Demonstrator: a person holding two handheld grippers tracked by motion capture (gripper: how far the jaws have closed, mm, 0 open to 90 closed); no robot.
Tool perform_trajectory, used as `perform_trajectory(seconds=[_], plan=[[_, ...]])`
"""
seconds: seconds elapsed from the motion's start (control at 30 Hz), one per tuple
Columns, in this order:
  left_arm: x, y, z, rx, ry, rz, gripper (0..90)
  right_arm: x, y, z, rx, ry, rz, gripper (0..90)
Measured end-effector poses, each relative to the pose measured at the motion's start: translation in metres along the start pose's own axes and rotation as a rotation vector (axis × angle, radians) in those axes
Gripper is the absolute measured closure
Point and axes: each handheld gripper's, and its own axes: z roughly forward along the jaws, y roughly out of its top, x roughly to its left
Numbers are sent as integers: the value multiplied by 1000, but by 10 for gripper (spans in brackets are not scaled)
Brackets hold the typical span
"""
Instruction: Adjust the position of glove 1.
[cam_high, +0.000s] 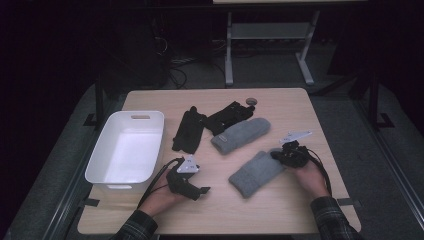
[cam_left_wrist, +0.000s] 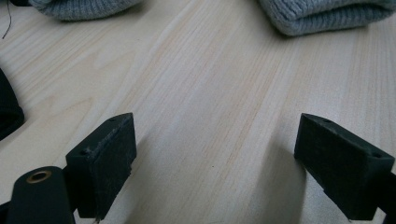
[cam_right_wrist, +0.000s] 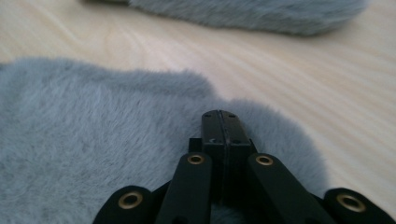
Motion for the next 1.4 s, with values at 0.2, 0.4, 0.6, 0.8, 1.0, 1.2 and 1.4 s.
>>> perform_trajectory(seconds=[0.2,0.4,0.6,0.8,1.0,1.2,1.4], plan=[[0,0,0,1,0,-1,119,17,-2,2,9,53,-28,900],[0,0,0,0,1,1,119,32,-9,-6,23,72,-33,900],[0,0,0,-1,1,0,119,41,-15,-13,33,78,-40,900],[0,0,0,-1,1,0,119,48,-21,-18,37,88,-55,900],[0,0,0,-1,1,0,119,46,-19,-28,-23,74,-44,834],[0,0,0,-1,1,1,119,35,-23,-47,-100,25,-4,639],[-1,0,0,-3,-1,-4,119,20,-39,-58,-117,-36,57,418]])
